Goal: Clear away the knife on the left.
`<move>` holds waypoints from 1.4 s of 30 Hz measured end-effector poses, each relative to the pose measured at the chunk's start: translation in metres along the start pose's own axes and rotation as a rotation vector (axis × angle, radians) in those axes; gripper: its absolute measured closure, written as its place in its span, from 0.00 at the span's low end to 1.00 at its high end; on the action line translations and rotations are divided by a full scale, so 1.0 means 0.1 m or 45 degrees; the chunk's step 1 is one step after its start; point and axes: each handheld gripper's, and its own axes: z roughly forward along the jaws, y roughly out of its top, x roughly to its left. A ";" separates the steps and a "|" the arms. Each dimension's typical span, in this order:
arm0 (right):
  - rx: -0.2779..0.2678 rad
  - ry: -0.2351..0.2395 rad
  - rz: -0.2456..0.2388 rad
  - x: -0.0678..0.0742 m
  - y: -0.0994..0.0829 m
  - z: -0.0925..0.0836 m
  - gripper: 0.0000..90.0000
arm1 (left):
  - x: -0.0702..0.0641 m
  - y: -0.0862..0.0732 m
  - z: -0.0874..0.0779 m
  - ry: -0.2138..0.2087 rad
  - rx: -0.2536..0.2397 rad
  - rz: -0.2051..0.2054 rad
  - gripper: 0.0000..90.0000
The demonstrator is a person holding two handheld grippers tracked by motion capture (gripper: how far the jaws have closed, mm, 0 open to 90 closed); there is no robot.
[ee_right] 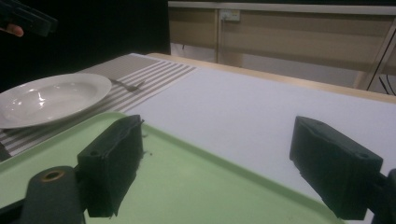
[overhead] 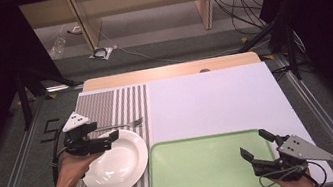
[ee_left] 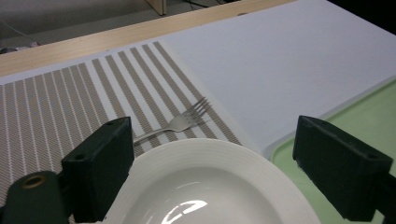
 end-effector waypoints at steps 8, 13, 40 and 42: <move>0.026 -0.001 0.002 0.01 0.00 0.00 0.20 | 0.15 0.10 0.14 0.049 0.099 0.055 0.14; 0.023 0.008 0.007 0.01 -0.01 0.00 0.20 | 0.22 0.19 0.31 0.084 0.193 0.110 0.14; 0.035 0.013 0.007 -0.01 -0.01 0.01 0.20 | 0.63 0.50 0.97 0.199 0.557 0.296 0.17; 0.030 0.015 0.009 -0.01 -0.01 0.02 0.20 | 0.64 0.49 1.01 0.198 0.586 0.310 0.17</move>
